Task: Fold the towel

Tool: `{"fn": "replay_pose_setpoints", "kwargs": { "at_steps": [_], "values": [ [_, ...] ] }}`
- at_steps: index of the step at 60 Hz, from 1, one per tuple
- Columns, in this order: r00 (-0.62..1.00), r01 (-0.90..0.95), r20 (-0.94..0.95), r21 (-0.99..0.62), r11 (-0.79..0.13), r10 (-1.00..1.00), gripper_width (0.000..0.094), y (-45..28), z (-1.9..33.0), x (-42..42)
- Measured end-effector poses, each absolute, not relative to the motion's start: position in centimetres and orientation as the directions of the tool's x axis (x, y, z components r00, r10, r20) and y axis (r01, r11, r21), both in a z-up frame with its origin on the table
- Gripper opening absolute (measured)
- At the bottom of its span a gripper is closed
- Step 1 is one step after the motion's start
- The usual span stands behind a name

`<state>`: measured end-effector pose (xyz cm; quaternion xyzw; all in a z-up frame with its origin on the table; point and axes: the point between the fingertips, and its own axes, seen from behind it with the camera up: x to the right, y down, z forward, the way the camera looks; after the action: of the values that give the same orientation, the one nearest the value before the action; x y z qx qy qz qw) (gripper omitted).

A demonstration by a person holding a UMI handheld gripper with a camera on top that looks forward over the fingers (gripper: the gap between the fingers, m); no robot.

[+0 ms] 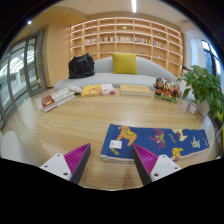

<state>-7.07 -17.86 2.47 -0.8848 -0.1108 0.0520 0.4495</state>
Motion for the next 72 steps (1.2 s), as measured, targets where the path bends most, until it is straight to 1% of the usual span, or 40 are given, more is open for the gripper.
{"fn": "replay_pose_setpoints", "kwargs": {
  "at_steps": [5,12,14,17,19,23,26,28,30,38,41,44,49,54,59,62,64,67,69,72],
  "values": [
    [0.979,0.14,0.027,-0.809,-0.571,0.2,0.0853,-14.5,1.0,-7.7],
    [0.989,0.109,0.023,-0.78,-0.616,0.146,0.0847,-11.7,-1.8,-7.4],
    [0.989,0.111,0.034,-0.804,-0.584,0.141,0.0823,-10.8,-1.2,-7.5],
    [0.99,0.116,0.043,-0.797,-0.593,0.135,0.0721,-10.3,-1.5,-7.4],
    [0.99,0.115,0.042,-0.798,-0.591,0.135,0.0627,-10.3,-1.5,-7.4],
    [0.986,0.139,0.058,-0.801,-0.582,0.155,0.0378,-10.0,-1.5,-8.1],
    [0.982,0.158,0.068,-0.802,-0.576,0.174,0.0216,-9.7,-1.6,-8.2],
    [0.979,0.177,0.087,-0.803,-0.57,0.182,0.0078,-9.5,-1.6,-8.1],
    [0.979,0.184,0.097,-0.804,-0.565,0.18,0.0035,-9.5,-1.4,-8.3],
    [0.979,0.185,0.096,-0.8,-0.57,0.182,0.0013,-9.5,-1.2,-8.4],
    [0.979,0.156,0.043,-0.79,-0.593,0.2,0.0012,-10.2,-1.1,-9.5],
    [0.973,0.111,-0.038,-0.788,-0.605,0.228,0.0012,-11.1,0.0,-11.4],
    [0.947,0.067,-0.124,-0.826,-0.56,0.295,0.0011,-12.4,4.7,-14.3],
    [0.901,-0.003,-0.221,-0.864,-0.503,0.374,0.0012,-13.3,11.0,-16.3],
    [0.883,-0.064,-0.259,-0.892,-0.448,0.391,0.0016,-12.9,16.0,-15.2],
    [0.889,-0.089,-0.262,-0.904,-0.418,0.376,0.0022,-12.1,17.7,-12.8],
    [0.896,-0.096,-0.257,-0.908,-0.408,0.361,0.0025,-11.9,18.4,-10.4],
    [0.92,-0.092,-0.233,-0.911,-0.403,0.315,0.0026,-10.5,18.0,-7.1],
    [0.937,-0.082,-0.208,-0.911,-0.403,0.279,0.0026,-9.5,17.2,-4.6],
    [0.962,-0.056,-0.16,-0.907,-0.418,0.219,0.0026,-8.4,15.2,-0.5]
  ]
}}
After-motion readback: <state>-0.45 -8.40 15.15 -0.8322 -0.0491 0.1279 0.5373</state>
